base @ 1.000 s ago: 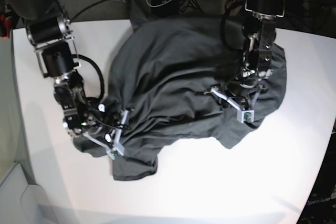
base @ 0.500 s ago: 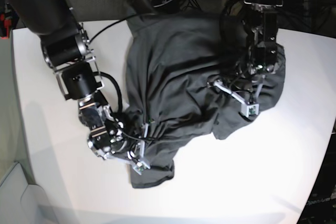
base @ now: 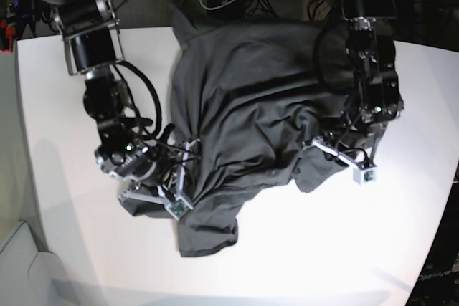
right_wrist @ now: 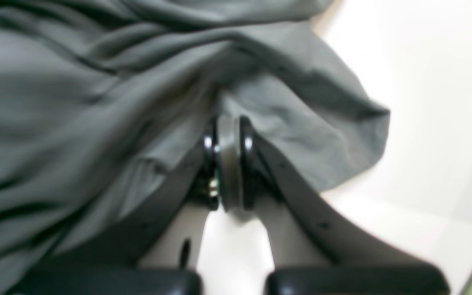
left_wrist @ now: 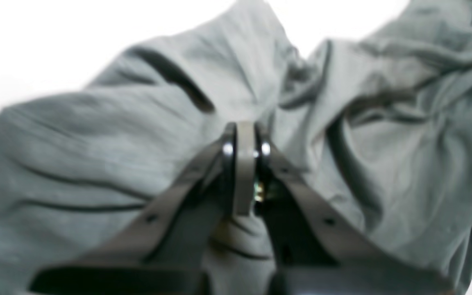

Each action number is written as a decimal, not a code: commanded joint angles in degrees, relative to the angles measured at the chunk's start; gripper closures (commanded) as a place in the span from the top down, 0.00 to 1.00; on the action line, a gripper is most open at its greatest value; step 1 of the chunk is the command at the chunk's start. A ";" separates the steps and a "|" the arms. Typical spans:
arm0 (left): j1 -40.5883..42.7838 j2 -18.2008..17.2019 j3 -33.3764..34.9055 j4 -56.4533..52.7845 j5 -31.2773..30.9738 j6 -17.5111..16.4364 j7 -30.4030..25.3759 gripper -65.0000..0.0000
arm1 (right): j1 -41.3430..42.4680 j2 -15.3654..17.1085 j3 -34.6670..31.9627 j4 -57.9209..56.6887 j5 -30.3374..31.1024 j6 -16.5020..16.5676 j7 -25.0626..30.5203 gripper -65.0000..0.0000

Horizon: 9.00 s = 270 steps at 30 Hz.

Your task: Layout the t-shirt on the table in an organized manner, then fold the t-shirt properly

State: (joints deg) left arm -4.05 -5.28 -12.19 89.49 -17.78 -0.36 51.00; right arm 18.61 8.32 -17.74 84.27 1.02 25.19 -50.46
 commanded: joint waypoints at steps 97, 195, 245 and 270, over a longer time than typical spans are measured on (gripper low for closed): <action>-16.82 4.44 11.70 -15.16 -10.92 0.23 -5.95 0.00 | -26.39 -11.79 -6.22 22.76 -0.01 -0.27 -3.21 0.00; -11.99 3.21 1.77 -24.13 -3.27 0.32 -14.74 0.00 | -19.62 1.75 9.25 -0.36 -0.18 0.00 5.84 0.00; -33.88 5.76 12.67 -48.04 -2.92 0.23 -26.78 0.00 | -29.12 7.02 15.06 13.97 -0.09 0.00 6.90 0.00; -36.60 -7.78 16.27 -76.09 -3.45 0.23 -52.98 0.00 | -28.85 9.66 15.14 7.82 -0.18 0.00 7.34 0.00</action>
State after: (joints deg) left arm -39.40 -12.64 4.21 13.10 -21.10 -1.10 -1.78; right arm -10.20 17.21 -2.85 92.25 2.59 25.30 -40.49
